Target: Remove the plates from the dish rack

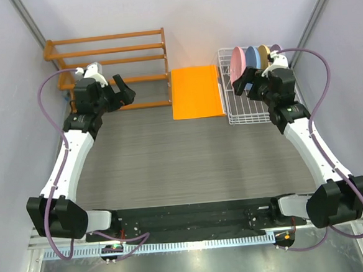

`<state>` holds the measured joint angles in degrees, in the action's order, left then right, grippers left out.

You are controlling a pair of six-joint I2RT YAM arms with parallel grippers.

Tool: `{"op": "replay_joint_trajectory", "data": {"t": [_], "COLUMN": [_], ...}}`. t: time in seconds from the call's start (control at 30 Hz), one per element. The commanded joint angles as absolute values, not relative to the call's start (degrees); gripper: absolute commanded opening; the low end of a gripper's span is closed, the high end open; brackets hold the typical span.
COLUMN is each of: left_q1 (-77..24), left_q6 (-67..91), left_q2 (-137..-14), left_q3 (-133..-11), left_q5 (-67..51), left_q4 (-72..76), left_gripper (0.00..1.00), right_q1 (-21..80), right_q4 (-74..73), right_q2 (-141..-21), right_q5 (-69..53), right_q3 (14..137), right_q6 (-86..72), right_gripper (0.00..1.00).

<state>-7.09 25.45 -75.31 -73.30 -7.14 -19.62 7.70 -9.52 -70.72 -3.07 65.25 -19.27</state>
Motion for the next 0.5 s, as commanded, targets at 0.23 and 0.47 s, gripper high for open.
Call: {"op": "replay_joint_trajectory", "data": {"t": [0.23,0.47], "left_q1": [-6.68,-7.73], "left_q6": [28.48,31.11], "left_q2": [-80.76,-81.92], "left_q3": [-78.31,-73.57], "left_q5": [-10.89,-9.6], "left_q4": [-19.86,-12.67], "left_gripper": [0.99,0.99], "right_q1": [6.42,6.59], "right_q4": [-3.68,-18.0], "right_q2": [-78.47,-100.07], "right_q5": [6.13,12.82], "right_q3": [70.38,97.86], "right_q6": [-23.39,-14.68], "right_gripper": [0.99,1.0]}}
